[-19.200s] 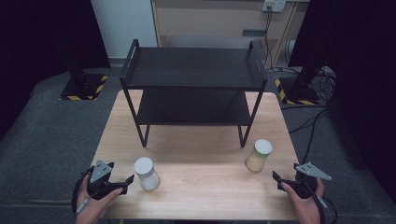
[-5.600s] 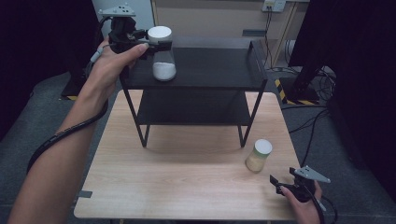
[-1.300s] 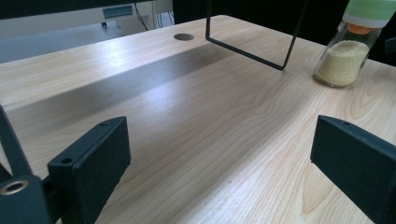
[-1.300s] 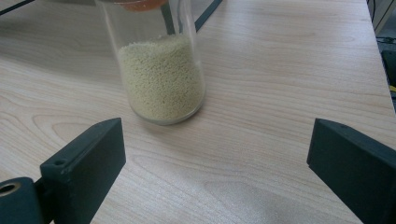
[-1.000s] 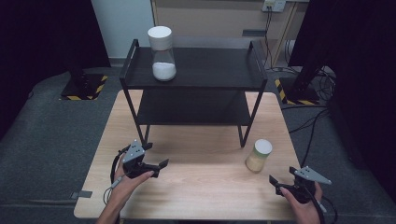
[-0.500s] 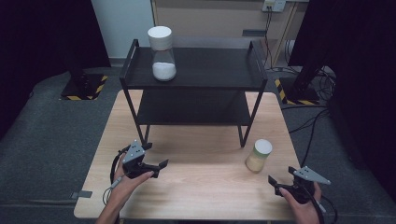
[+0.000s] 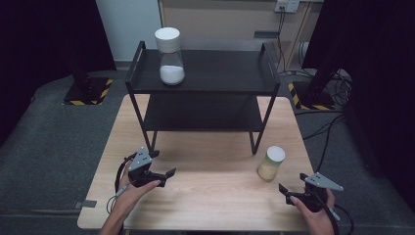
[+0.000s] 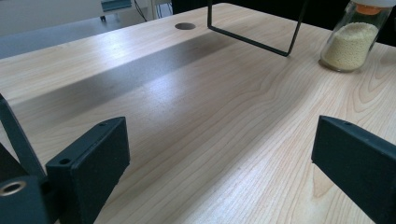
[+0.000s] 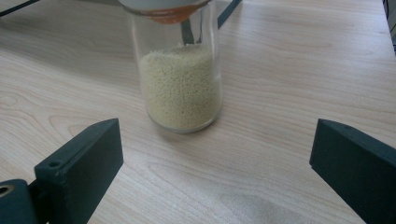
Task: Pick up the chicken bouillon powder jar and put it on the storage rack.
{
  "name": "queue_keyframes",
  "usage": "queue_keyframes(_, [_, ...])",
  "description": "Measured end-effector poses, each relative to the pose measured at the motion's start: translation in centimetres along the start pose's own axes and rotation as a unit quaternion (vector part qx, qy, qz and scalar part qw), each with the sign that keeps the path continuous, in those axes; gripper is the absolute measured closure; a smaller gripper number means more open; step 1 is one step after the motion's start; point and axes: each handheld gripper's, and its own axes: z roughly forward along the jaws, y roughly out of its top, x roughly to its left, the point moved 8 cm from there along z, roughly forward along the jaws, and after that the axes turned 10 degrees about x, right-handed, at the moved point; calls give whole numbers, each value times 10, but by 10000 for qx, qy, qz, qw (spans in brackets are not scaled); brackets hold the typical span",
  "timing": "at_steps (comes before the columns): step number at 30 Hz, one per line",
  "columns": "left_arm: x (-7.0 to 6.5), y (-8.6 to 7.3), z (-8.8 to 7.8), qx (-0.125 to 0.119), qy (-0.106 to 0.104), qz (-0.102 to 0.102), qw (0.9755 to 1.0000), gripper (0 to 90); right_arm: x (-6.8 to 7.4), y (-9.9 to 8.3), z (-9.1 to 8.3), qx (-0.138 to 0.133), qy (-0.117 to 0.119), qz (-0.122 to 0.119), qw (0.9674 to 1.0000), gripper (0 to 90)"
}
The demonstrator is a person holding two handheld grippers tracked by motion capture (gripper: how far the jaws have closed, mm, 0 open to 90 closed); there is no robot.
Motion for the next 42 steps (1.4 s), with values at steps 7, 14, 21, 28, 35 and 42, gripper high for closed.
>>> queue_keyframes(7, [1,0,-2,-23,25,-4,10000,32,1,9,-1,13,37,-83,10000,29])
queue_keyframes(14, [1,-1,-1,0,22,-10,10000,33,1,17,-1,-53,79,-187,9998,31])
queue_keyframes(21, [-1,0,0,-1,7,41,10000,32,1,26,-1,-119,108,-264,9995,31])
queue_keyframes(28, [-1,0,1,27,-7,77,10000,33,2,35,2,-137,126,-332,9993,31])
queue_keyframes(35, [-2,0,1,23,-5,95,10000,33,4,42,6,-152,140,-383,9991,31])
queue_keyframes(42, [-3,1,2,46,-16,121,9999,33,6,50,12,-183,222,-429,9987,34])
